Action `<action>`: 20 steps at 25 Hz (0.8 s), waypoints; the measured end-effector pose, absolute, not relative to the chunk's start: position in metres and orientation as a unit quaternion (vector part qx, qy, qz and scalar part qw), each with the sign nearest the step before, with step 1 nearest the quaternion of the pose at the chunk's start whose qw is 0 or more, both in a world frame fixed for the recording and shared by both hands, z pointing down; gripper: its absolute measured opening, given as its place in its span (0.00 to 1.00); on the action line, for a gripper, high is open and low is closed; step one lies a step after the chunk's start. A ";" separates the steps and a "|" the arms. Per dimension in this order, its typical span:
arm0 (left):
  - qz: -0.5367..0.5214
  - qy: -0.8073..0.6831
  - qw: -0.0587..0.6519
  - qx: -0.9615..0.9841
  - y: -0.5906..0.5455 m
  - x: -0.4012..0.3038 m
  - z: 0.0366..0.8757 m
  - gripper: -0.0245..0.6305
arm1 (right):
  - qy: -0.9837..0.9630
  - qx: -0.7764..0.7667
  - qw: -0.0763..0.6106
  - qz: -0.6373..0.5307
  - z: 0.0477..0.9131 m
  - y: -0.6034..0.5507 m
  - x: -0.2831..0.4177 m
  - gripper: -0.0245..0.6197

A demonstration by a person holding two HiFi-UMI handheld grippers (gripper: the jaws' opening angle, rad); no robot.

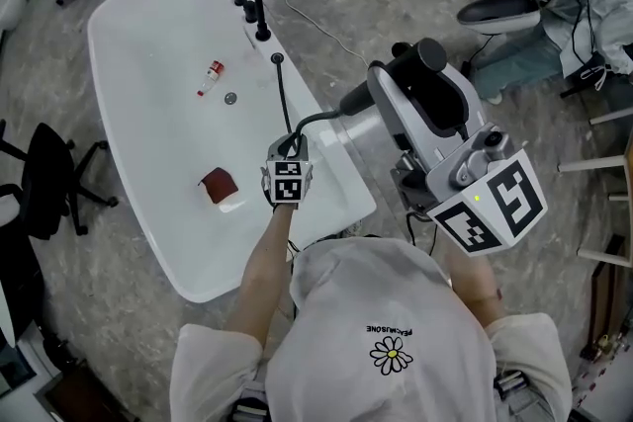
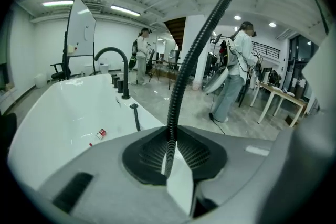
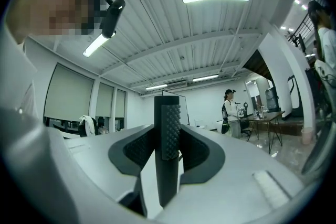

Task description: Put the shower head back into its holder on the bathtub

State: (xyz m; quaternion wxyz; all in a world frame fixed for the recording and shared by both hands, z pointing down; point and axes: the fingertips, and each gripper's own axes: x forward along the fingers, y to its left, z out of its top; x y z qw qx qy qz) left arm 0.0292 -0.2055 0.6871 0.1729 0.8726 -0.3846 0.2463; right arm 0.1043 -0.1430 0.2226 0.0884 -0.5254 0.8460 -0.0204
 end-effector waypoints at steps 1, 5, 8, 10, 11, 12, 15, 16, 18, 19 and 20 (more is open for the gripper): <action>0.237 -0.394 0.165 0.872 -0.216 0.026 0.676 0.12 | 0.843 -0.530 0.091 -0.017 0.219 -0.144 0.108 0.25; 0.196 -0.427 0.118 0.875 -0.260 0.014 0.622 0.12 | 0.832 -0.546 0.100 0.007 0.204 -0.138 0.118 0.25; 0.163 -0.455 0.082 0.871 -0.290 0.000 0.577 0.12 | 0.830 -0.548 0.104 0.015 0.201 -0.133 0.120 0.25; 0.138 -0.471 0.057 0.869 -0.306 -0.007 0.545 0.12 | 0.831 -0.545 0.111 0.012 0.202 -0.130 0.121 0.25; 0.123 -0.478 0.043 0.869 -0.313 -0.010 0.527 0.12 | 0.832 -0.543 0.114 0.010 0.202 -0.127 0.121 0.25; 0.105 -0.483 0.029 0.869 -0.319 -0.011 0.507 0.12 | 0.833 -0.541 0.117 0.009 0.202 -0.125 0.122 0.25; 0.056 -0.489 -0.016 0.870 -0.334 -0.008 0.443 0.12 | 0.834 -0.538 0.124 0.006 0.197 -0.125 0.126 0.25; 0.046 -0.488 -0.033 0.871 -0.338 -0.005 0.423 0.12 | 0.835 -0.536 0.126 0.004 0.195 -0.127 0.127 0.25; 0.035 -0.481 -0.070 0.873 -0.345 0.003 0.388 0.12 | 0.836 -0.532 0.135 0.002 0.191 -0.129 0.130 0.25; 0.033 -0.477 -0.088 0.874 -0.348 0.006 0.374 0.12 | 0.837 -0.530 0.139 0.001 0.190 -0.130 0.130 0.25; 0.032 -0.473 -0.103 0.875 -0.352 0.009 0.362 0.12 | 0.837 -0.528 0.144 0.000 0.189 -0.130 0.130 0.25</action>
